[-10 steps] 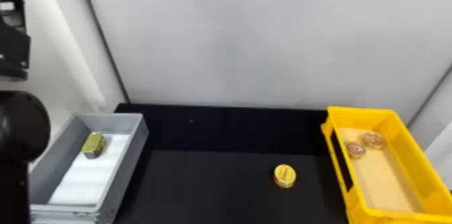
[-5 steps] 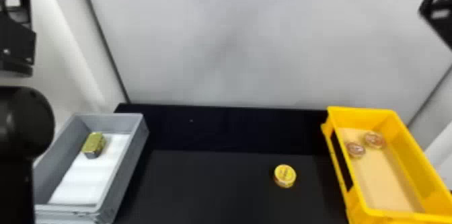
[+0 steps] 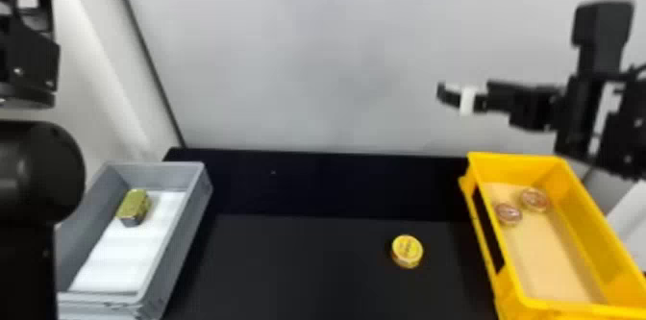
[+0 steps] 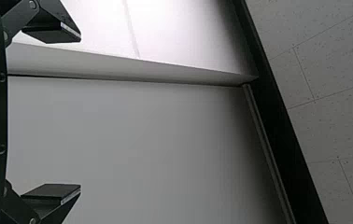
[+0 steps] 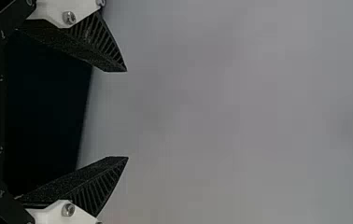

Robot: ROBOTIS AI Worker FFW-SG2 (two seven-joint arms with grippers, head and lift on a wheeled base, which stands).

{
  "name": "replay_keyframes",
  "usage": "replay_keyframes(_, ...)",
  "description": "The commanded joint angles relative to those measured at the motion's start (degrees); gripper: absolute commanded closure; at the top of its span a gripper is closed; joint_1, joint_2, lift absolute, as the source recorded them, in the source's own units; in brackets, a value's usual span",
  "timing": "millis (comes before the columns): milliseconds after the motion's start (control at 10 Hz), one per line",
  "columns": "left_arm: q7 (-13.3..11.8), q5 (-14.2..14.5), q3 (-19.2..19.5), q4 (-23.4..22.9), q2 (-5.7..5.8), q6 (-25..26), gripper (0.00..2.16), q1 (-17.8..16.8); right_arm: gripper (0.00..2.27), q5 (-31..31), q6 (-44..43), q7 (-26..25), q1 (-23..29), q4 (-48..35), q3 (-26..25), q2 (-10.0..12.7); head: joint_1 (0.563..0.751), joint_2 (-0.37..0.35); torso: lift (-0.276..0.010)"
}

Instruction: Pick up the round yellow can and place it in the yellow rectangular box

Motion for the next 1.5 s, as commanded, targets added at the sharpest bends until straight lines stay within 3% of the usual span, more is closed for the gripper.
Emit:
replay_keyframes(0,0.00,0.02,0.00,0.34,-0.32,-0.20,0.14,-0.13,0.12,-3.26,2.13,0.87,3.41,4.01,0.66,-1.74,0.663,0.054,-0.002)
replay_keyframes(200,0.00,0.11,0.00,0.78,-0.32,-0.55,0.14,-0.13,0.12,-1.85,2.22,2.54,4.91,6.56,3.20,-2.53,0.663,0.054,-0.002)
replay_keyframes(300,0.00,0.11,0.00,1.04,-0.41,-0.73,0.14,0.05,0.12,6.41,1.69,12.57,5.17,9.29,6.98,-3.85,0.663,0.054,-0.002)
replay_keyframes(400,0.00,0.19,0.00,1.31,-0.41,-0.99,0.14,0.05,0.12,18.45,0.73,24.26,5.52,11.84,10.41,-4.02,0.663,0.054,-0.002)
replay_keyframes(500,0.00,0.19,0.18,1.31,-0.50,-1.17,0.14,0.14,0.12,32.87,-2.44,35.87,6.32,14.12,12.70,-2.35,0.663,0.054,-0.002)
replay_keyframes(600,0.00,0.28,0.27,1.31,-0.41,-1.25,0.14,0.14,0.12,46.85,-4.64,45.46,6.58,16.32,13.14,0.72,0.663,0.054,-0.002)
replay_keyframes(700,0.00,0.37,0.36,1.31,-0.41,-1.34,0.14,0.31,0.12,50.72,-7.19,49.24,7.02,18.69,12.00,2.74,0.663,0.054,-0.002)
replay_keyframes(1200,0.00,0.37,0.44,1.83,-0.94,-2.05,0.14,0.23,0.12,52.30,-12.38,48.09,5.70,26.86,12.09,2.83,0.663,0.054,-0.002)
replay_keyframes(1400,0.00,0.37,0.27,2.27,-1.38,-2.66,0.14,0.23,0.12,52.30,-16.07,46.78,4.29,32.31,10.33,4.06,0.663,0.054,-0.002)
